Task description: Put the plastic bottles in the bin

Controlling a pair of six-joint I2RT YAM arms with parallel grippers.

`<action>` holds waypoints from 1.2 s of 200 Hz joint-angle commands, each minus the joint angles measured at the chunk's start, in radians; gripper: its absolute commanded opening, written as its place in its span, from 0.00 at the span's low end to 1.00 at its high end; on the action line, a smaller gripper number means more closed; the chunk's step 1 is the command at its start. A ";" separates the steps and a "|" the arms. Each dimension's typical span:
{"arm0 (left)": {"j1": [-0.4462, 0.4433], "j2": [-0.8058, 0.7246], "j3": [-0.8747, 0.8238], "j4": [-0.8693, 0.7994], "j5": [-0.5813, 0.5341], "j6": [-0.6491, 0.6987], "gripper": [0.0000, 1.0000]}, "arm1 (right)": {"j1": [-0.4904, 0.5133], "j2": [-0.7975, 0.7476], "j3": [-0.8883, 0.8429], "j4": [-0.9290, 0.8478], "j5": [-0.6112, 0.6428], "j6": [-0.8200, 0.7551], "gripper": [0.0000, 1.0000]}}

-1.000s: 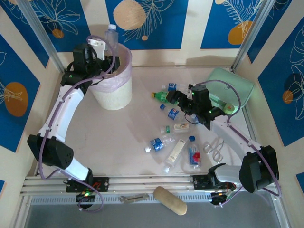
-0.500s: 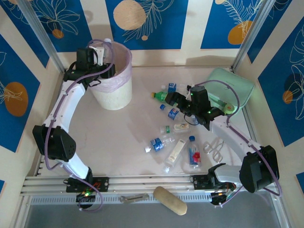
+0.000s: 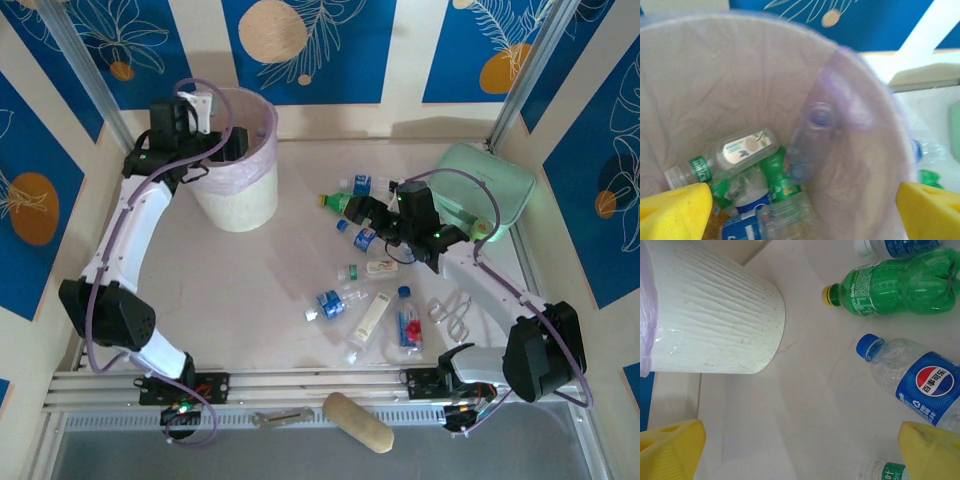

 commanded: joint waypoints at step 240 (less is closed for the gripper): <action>-0.772 -0.064 -0.763 0.280 0.065 0.016 0.93 | -0.306 -0.282 -0.189 -0.147 0.037 0.089 0.99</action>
